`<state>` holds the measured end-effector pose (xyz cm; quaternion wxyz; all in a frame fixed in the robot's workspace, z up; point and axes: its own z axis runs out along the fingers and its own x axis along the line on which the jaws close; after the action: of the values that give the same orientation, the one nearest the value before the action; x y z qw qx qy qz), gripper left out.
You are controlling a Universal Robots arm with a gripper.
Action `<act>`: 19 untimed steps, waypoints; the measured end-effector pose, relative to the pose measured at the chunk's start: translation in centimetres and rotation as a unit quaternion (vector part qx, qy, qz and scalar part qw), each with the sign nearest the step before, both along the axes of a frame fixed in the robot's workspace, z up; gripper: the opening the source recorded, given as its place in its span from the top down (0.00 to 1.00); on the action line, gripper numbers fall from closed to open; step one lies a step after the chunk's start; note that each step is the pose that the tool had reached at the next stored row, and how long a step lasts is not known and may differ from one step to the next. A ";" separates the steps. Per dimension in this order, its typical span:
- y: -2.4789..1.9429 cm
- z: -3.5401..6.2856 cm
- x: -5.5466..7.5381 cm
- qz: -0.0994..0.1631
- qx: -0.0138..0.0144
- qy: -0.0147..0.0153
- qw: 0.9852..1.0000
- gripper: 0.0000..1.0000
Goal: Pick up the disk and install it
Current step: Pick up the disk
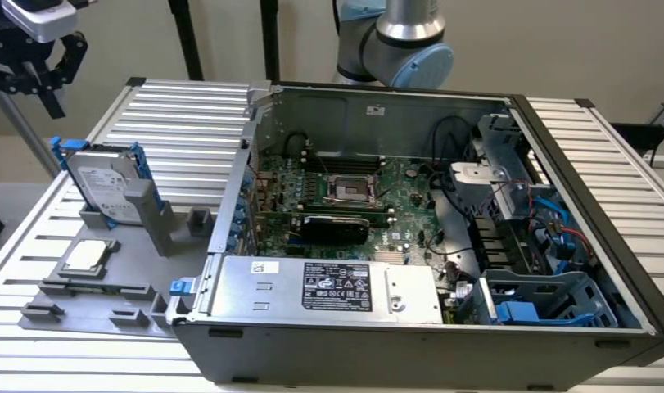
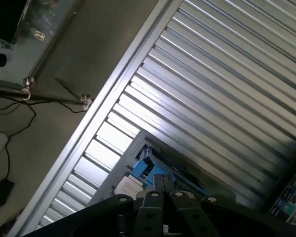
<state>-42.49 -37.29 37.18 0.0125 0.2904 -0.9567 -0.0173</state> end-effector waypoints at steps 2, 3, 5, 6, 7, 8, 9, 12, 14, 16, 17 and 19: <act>0.01 -0.04 0.0 0.018 0.000 0.000 1.000 0.89; 0.00 -0.05 0.0 0.027 0.000 0.000 1.000 0.89; 0.00 -0.09 0.0 0.045 0.000 0.000 0.999 0.89; 0.01 -0.11 0.0 0.054 0.000 0.000 0.999 0.89; 0.01 -0.13 0.0 0.063 0.000 0.000 0.998 0.89; 0.01 -0.15 0.0 0.072 0.000 0.000 0.997 0.89; 0.01 -0.17 0.0 0.081 0.000 0.000 0.997 0.89; 0.01 -0.23 0.0 0.109 0.000 0.000 0.994 0.89; 0.01 -0.26 0.0 0.127 0.000 0.000 0.992 0.89; 0.01 -0.30 0.0 0.145 0.000 0.000 0.989 0.89; 0.01 -0.32 0.0 0.154 0.000 0.000 0.988 0.89; 0.01 -0.36 0.0 0.172 0.000 0.000 0.985 0.89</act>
<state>-42.49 -37.28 36.82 0.0153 0.4502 -0.8927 -0.0149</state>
